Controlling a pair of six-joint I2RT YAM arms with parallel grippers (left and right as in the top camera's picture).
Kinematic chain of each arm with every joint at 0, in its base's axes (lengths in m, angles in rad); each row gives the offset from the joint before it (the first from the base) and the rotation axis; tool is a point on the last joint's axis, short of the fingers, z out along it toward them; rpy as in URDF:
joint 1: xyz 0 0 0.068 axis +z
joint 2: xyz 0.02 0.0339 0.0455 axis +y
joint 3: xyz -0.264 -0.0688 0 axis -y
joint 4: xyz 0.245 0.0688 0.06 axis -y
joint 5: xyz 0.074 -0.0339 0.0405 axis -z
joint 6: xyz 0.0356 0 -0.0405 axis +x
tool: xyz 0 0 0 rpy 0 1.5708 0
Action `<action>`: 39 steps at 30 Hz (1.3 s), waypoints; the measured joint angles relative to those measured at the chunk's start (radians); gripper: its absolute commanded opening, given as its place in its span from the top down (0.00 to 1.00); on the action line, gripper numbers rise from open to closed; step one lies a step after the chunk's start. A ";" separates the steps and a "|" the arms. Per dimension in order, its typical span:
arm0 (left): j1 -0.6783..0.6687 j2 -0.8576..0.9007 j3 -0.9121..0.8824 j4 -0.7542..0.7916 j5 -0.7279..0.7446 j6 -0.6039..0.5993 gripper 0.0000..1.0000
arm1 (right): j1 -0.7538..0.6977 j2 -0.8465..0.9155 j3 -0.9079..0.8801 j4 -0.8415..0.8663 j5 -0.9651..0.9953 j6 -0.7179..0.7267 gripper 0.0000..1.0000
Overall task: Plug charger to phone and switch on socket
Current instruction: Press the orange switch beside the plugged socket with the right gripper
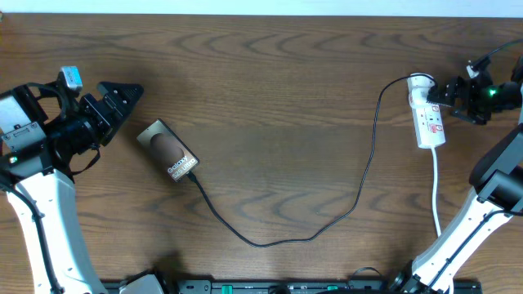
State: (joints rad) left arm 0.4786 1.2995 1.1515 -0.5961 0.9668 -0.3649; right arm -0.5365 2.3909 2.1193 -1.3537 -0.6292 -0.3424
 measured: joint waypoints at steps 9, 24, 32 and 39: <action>0.000 0.000 0.000 -0.004 0.000 0.000 0.06 | 0.047 0.000 0.000 0.062 0.000 -0.032 0.01; 0.000 0.000 0.000 -0.023 0.000 0.000 0.06 | 0.071 0.000 0.000 0.095 0.004 0.036 0.01; 0.000 0.000 0.000 -0.026 0.000 0.000 0.06 | 0.071 0.000 0.000 0.095 0.005 0.047 0.01; 0.000 0.000 0.000 -0.026 0.000 0.000 0.06 | 0.071 0.000 0.000 0.092 0.008 0.047 0.01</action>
State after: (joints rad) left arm 0.4786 1.2995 1.1515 -0.6224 0.9668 -0.3653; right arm -0.4652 2.3909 2.1193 -1.2621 -0.6216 -0.2951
